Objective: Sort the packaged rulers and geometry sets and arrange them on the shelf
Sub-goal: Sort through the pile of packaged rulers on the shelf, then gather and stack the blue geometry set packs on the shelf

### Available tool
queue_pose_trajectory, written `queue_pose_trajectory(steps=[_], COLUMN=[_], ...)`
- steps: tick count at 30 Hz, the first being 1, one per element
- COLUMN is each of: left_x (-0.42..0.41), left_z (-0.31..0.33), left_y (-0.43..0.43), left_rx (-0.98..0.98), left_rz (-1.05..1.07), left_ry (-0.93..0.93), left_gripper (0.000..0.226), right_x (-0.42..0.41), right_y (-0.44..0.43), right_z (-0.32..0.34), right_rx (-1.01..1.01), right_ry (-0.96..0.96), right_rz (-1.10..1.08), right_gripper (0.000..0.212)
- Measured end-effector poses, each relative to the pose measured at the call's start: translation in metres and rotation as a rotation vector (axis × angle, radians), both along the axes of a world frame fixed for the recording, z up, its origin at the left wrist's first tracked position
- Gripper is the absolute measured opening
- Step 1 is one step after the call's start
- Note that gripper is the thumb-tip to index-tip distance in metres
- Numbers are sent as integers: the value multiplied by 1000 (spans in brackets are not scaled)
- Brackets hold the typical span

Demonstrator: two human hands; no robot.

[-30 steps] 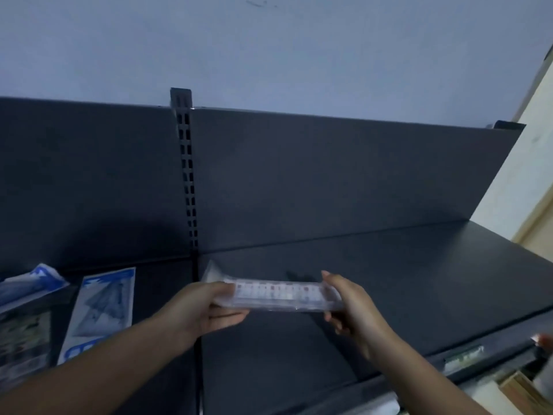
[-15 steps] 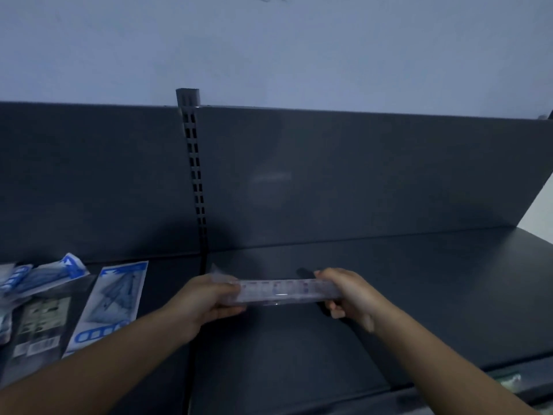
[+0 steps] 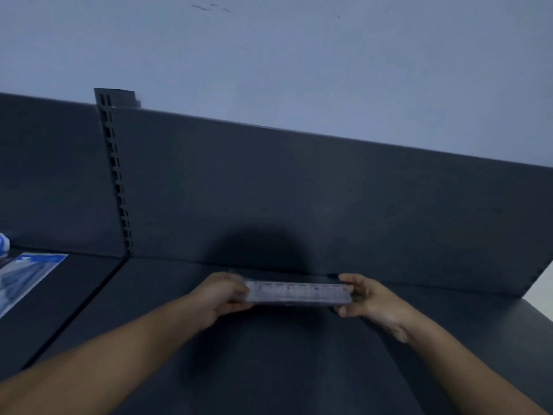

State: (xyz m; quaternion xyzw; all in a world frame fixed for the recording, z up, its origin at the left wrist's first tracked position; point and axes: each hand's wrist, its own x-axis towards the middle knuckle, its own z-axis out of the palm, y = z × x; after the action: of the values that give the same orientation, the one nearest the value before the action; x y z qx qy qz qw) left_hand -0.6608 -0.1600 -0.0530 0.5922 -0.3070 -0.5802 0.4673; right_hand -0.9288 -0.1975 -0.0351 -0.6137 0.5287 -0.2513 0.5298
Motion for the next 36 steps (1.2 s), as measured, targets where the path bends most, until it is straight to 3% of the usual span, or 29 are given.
queue_pose_trajectory(steps=[7, 10, 13, 16, 19, 23, 27, 33, 36], left_x=[-61, -67, -66, -65, -61, -22, 46, 170, 225], left_z=[-4, -4, -9, -11, -3, 13, 26, 27, 18], left_y=[-46, -52, -55, -50, -33, 0, 37, 131, 187], left_rx=[-10, -28, -42, -55, -50, -48, -80, -80, -39], left_rz=[126, 219, 267, 264, 181, 118, 210, 324, 347], left_ry=[-13, 36, 32, -50, -176, -331, -492, -822, -943], left_gripper=[15, 15, 20, 26, 35, 34, 25, 18, 23], right_x=[-42, -42, -45, -47, -35, 4, 55, 179, 264], right_y=[-51, -56, -56, -50, -36, -13, 11, 56, 80], right_z=[-19, -23, -24, -18, -7, 9, 17, 14, 9], right_rx=[-108, -334, -480, -540, -771, -920, -949, -1050, -969], right_ry=[152, 412, 683, 888, 1098, 1022, 906, 620, 437], right_rz=[-99, -117, -1, 46, 76, 303, 535, 687, 727], right_gripper=[69, 62, 68, 69, 62, 46, 30, 13, 9])
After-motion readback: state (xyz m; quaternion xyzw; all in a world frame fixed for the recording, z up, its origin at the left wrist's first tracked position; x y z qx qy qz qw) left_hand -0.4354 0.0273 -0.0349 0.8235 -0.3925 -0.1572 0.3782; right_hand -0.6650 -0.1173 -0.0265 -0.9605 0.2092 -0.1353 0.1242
